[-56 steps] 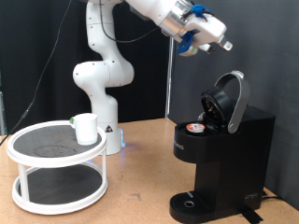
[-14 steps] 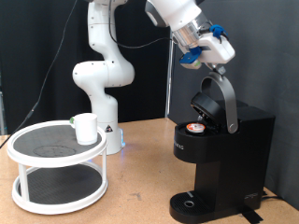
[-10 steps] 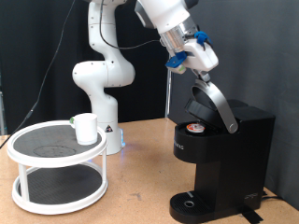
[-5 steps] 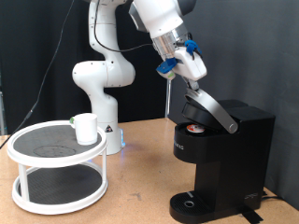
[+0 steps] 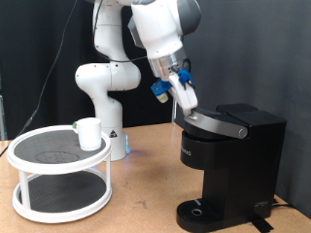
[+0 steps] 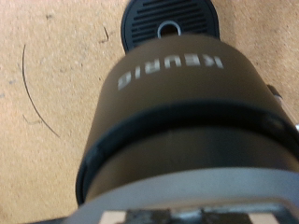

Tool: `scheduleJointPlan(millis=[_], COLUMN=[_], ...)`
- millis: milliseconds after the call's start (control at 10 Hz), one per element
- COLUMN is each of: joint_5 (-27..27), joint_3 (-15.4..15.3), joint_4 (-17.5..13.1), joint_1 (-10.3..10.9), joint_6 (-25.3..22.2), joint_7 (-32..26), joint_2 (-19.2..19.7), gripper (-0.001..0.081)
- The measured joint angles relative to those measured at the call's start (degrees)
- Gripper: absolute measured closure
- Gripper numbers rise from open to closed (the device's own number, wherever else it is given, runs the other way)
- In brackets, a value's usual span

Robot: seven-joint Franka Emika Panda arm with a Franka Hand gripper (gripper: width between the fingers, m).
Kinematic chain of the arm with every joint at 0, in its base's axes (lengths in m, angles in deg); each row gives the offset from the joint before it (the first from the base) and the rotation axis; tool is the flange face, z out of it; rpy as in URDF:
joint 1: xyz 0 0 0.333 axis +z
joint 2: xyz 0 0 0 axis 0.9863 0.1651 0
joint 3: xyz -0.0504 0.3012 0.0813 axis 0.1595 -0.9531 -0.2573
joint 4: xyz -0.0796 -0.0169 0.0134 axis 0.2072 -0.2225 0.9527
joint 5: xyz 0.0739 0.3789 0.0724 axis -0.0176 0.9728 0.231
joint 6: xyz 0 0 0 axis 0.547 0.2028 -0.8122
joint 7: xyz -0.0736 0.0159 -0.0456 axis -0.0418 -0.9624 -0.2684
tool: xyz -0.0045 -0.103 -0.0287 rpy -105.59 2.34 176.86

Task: Make a cup of coffee with the keurig machine

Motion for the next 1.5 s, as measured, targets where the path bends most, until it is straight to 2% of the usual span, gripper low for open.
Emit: scheduleJointPlan(millis=[200, 500, 800, 1000, 1500], joint_5=[-0.19, 0.37, 5.85, 9.68, 10.50], joint_3=[0.01, 0.22, 0.15, 0.28, 2.26], joint_4=[1.70, 1.69, 2.56, 3.42, 5.62], joint_1=[-0.10, -0.30, -0.28, -0.29, -0.56], joint_6=[3.86, 7.12, 10.66, 9.79, 2.88], joint_7=[0.00, -1.73, -12.67, -18.97, -20.09], joint_2=[2.50, 3.66, 3.57, 2.44, -4.59], gripper=[0.0806, 0.0806, 0.0806, 0.0806, 0.0806])
